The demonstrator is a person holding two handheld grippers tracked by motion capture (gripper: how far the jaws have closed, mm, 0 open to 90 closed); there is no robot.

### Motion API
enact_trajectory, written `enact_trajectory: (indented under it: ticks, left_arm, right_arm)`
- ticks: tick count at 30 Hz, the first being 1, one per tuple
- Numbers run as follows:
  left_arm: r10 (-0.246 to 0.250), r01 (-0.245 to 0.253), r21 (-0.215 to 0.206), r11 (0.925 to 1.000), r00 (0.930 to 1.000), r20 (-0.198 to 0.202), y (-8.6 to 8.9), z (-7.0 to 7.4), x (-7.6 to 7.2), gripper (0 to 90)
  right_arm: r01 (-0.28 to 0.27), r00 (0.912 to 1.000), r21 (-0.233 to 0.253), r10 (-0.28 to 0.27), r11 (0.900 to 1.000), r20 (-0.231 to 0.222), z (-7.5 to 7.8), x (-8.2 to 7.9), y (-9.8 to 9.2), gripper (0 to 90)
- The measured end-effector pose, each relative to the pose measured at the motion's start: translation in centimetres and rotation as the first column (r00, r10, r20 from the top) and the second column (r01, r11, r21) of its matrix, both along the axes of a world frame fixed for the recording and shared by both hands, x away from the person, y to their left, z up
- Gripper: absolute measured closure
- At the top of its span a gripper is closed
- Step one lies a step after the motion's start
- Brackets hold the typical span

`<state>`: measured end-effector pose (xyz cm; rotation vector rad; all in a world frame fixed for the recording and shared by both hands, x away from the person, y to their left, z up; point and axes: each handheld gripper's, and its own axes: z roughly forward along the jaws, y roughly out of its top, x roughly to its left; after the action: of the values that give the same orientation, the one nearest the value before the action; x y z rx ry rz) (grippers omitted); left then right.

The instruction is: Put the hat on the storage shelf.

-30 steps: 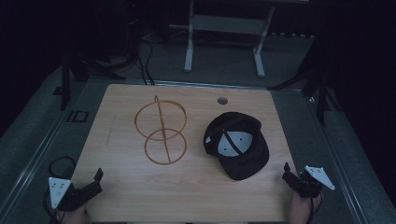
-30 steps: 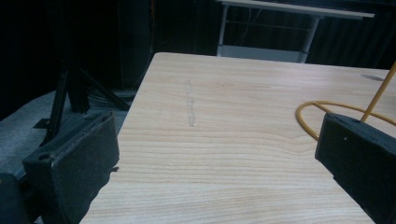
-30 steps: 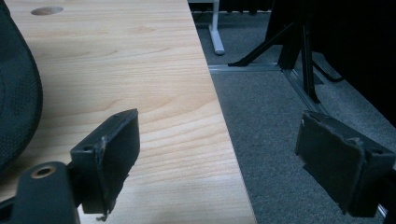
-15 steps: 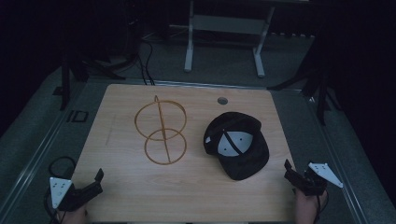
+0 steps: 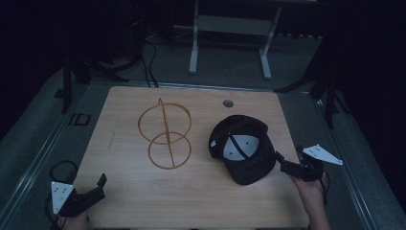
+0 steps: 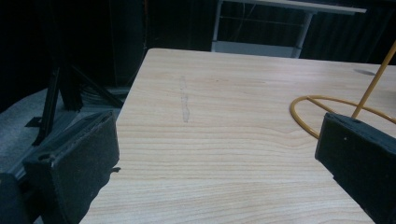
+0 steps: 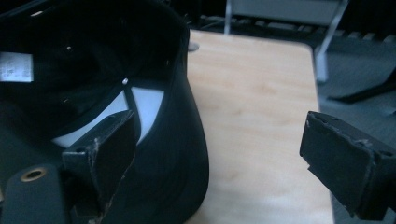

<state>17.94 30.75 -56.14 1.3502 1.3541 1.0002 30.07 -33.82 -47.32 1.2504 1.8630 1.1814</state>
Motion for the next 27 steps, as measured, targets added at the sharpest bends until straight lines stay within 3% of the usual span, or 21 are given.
enact_trajectory:
  ticks: [4,6,11,13,14,17,23,26,27]
  left_arm:
    - [-0.016,0.016,-0.007,0.9998,0.9999,0.0,-0.2,0.1,0.0,0.3]
    - [-0.019,0.019,-0.016,0.9997,0.9998,0.003,-0.1,0.1,0.0,0.3]
    - [-0.023,0.022,-0.026,0.9994,0.9997,-0.005,0.0,0.1,0.0,0.3]
    - [-0.024,0.024,-0.028,0.9993,0.9997,-0.004,-0.1,0.1,-0.1,0.3]
    - [-0.027,0.027,-0.025,0.9993,0.9996,-0.002,-0.1,0.2,-0.1,0.3]
    - [-0.03,0.029,-0.026,0.9992,0.9996,-0.003,-0.2,0.2,-0.1,0.3]
    - [-0.029,0.029,-0.026,0.9993,0.9996,0.004,-0.1,0.2,-0.1,0.3]
    - [-0.03,0.03,-0.035,0.9989,0.9995,0.007,-0.1,0.3,-0.2,0.3]
    - [-0.03,0.03,-0.035,0.9989,0.9995,0.007,-0.1,0.3,-0.2,0.3]
  right_arm:
    - [-0.035,0.9994,-0.036,0.036,0.999,0.002,0.8,1.1,0.8,14.8]
    - [-0.073,0.9972,-0.068,0.074,0.995,0.015,1.6,2.3,1.4,21.1]
    - [-0.121,0.9915,-0.136,0.127,0.983,0.03,2.4,4.3,2.4,27.6]
    - [-0.142,0.9891,-0.134,0.146,0.981,0.02,2.5,4.8,2.6,28.7]
    - [-0.144,0.9883,-0.177,0.15,0.974,0.024,2.6,5.7,3.0,28.7]
    - [-0.171,0.9837,-0.198,0.179,0.965,0.023,2.9,6.8,3.5,28.8]
    - [-0.166,0.9856,-0.213,0.169,0.963,-0.003,2.8,8.8,4.0,31.8]
    - [-0.216,0.9764,-0.209,0.209,0.954,-0.054,2.5,10.1,4.6,34.5]
    - [-0.207,0.9783,-0.222,0.202,0.953,-0.048,2.5,10.3,4.9,36.0]
